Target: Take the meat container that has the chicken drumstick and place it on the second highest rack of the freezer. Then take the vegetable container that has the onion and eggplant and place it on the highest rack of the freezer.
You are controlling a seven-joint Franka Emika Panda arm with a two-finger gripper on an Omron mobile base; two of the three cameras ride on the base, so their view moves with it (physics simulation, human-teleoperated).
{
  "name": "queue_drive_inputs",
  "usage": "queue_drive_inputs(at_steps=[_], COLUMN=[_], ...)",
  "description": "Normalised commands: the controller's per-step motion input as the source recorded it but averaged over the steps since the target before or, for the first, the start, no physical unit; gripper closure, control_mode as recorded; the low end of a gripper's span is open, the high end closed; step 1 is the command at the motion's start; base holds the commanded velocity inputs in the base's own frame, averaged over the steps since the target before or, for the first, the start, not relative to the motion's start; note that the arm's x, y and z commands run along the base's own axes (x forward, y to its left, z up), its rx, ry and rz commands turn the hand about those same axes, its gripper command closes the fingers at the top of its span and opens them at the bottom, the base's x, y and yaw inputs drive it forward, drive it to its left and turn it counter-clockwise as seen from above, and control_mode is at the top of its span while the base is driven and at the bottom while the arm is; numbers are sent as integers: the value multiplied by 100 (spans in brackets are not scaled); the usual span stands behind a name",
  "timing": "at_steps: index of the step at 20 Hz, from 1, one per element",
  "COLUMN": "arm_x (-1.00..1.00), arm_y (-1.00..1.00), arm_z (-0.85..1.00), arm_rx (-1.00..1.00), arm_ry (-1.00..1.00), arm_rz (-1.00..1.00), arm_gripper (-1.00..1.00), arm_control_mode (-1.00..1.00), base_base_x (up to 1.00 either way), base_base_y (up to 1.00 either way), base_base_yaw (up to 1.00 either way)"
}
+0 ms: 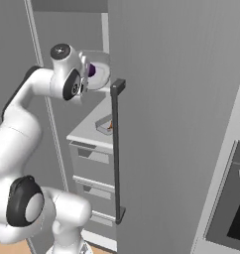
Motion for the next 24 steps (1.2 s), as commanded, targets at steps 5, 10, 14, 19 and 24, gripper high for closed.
queue_drive_inputs(at_steps=[5, 10, 14, 19, 24], arm_x=[99, 96, 96, 77, 52], arm_y=[-4, 0, 0, 0, 0], arm_z=[0, -1, -4, -32, -30], arm_rx=[0, 0, 0, 0, 0], arm_ry=[0, 0, 0, 0, -1], arm_rz=[0, 0, 0, 0, 0], arm_gripper=[100, 100, 100, 100, 100], arm_control_mode=[-100, -100, -100, -100, -100], base_base_x=[0, 0, 0, 0, 0], base_base_y=[0, 0, 0, 0, 0], base_base_yaw=[0, 0, 0, 0, 0])
